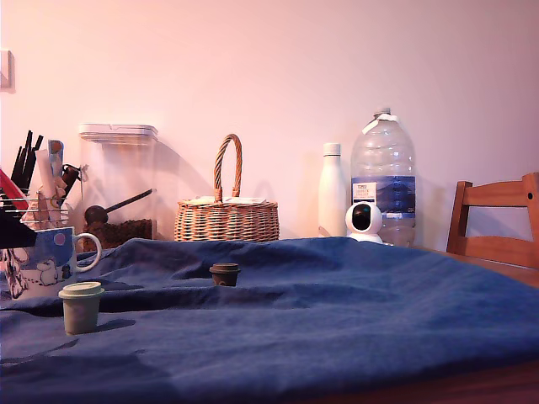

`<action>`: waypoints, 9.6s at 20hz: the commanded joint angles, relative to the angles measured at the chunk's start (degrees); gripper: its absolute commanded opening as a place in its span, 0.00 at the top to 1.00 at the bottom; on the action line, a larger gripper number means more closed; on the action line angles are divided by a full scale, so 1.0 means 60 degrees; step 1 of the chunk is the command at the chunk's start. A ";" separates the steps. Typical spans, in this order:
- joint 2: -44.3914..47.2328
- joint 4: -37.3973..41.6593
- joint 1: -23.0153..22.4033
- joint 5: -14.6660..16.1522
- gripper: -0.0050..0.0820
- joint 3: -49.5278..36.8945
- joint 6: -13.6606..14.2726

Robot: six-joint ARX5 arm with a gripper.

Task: Pick up the coffee capsules on the table and drop them inside the coffee cup

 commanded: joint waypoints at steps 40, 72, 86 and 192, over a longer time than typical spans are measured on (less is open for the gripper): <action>0.9595 0.6237 -0.0382 -0.0248 0.29 0.1949 0.1155; 0.5974 0.6564 0.0004 0.0259 0.72 0.2397 0.0980; 0.5493 0.3581 0.2641 -0.1049 0.72 0.3497 0.1297; 0.7366 0.2565 -0.1515 0.0328 0.97 0.4703 0.1118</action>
